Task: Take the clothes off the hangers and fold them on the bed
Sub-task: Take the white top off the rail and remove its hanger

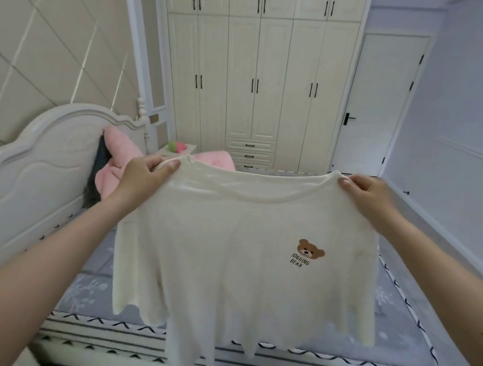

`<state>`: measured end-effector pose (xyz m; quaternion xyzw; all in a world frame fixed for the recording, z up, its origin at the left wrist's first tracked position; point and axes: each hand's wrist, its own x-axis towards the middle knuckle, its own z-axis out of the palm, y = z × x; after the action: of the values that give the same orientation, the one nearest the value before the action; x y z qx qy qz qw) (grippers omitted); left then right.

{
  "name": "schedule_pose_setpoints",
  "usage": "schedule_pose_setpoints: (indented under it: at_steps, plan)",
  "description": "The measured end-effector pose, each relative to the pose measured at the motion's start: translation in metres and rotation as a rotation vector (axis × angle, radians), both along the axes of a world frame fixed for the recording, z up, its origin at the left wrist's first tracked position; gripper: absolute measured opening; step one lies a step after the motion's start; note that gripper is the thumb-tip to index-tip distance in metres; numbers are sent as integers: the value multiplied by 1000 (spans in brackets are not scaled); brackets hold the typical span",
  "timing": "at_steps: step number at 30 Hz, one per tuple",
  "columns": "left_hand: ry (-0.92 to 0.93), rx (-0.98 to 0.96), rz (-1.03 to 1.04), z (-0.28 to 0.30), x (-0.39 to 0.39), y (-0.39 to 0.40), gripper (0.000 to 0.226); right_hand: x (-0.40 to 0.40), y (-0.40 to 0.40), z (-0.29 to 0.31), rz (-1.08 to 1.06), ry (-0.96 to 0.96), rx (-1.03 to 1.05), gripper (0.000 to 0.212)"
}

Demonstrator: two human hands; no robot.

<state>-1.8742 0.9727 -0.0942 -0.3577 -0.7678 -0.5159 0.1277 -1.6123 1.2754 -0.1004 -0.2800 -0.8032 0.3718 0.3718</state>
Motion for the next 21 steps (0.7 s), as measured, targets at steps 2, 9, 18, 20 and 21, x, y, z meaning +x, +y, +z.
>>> schedule_pose_setpoints:
  at_steps: [2, 9, 18, 20, 21]
  plan:
    - [2, -20, -5, -5, 9, -16, 48, 13, -12, -6, 1, -43, -20, 17]
    - [-16, -109, -55, -26, 3, -54, 43, 30, -52, -21, -37, -115, -68, 23]
    - [-24, -154, -125, -60, -23, -89, 41, 25, -105, -37, -118, -186, -53, 25]
    - [-16, -167, -117, -68, -27, -92, 41, 25, -113, -40, -111, -204, -49, 21]
    - [-9, -177, -120, -73, -31, -93, 43, 25, -116, -43, -109, -217, -45, 20]
